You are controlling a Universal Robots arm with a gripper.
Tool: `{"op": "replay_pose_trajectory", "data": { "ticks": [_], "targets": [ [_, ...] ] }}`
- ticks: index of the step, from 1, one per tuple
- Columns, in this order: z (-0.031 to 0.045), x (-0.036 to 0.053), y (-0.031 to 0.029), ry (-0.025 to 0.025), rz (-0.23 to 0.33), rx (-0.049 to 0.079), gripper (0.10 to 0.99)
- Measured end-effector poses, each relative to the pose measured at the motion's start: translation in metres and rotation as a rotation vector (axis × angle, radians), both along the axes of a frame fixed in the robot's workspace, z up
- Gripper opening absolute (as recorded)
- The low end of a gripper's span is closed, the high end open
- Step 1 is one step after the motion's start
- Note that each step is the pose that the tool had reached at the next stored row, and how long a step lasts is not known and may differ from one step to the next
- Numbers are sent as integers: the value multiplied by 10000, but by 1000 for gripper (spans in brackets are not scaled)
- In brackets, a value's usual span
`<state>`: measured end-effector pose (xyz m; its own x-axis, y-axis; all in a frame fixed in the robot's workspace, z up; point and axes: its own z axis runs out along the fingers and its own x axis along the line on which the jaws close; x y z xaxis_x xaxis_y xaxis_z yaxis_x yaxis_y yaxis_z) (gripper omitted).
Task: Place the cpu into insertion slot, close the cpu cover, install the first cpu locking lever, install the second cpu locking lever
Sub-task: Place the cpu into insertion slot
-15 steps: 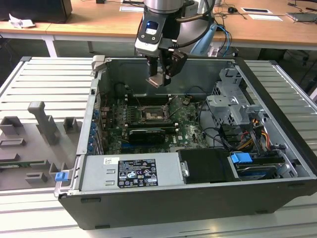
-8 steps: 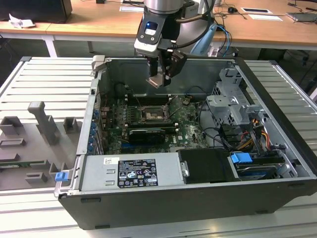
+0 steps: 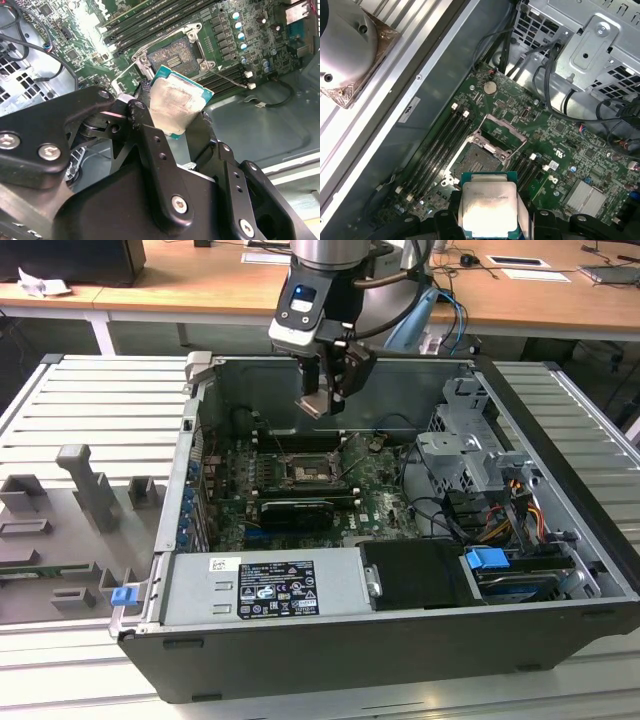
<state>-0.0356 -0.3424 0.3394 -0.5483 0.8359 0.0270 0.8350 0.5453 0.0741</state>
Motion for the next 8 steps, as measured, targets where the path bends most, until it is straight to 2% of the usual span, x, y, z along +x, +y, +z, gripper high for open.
{"op": "replay_pose_trajectory", "data": {
  "ticks": [8],
  "targets": [
    [-14, 0, 0, 2, -226, -1, 525]
  ]
}}
